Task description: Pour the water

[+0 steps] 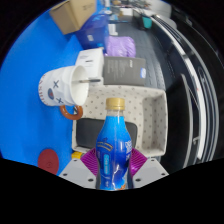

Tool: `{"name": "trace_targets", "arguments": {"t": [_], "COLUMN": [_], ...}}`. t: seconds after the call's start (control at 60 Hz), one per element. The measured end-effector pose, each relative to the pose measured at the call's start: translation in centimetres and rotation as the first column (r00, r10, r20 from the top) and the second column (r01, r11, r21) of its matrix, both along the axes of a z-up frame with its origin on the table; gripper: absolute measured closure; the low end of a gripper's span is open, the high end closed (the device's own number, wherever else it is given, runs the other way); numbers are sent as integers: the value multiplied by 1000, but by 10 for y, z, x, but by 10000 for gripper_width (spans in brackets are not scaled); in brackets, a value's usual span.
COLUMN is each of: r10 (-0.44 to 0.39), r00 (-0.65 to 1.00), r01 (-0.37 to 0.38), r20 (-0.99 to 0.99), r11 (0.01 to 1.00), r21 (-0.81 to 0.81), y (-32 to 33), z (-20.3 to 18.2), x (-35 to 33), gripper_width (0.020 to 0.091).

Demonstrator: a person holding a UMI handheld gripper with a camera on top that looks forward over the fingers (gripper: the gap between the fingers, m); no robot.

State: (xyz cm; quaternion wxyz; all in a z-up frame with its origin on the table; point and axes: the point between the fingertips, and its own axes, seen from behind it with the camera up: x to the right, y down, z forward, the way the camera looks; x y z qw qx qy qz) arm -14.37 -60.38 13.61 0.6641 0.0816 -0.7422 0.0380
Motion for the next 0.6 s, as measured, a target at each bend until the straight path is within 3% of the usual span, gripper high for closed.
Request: {"name": "trace_targets", "arguments": {"t": [0.317,0.6], "r10": [133,136], "r00": [982,977], "r01": [-58,-40], "r20": [-138,-164], "r11": [893,871], "r21": [447,489], "y": [-33,-37], "z": [9,10], "x": [-8,-9], "gripper_width": [741,742]}}
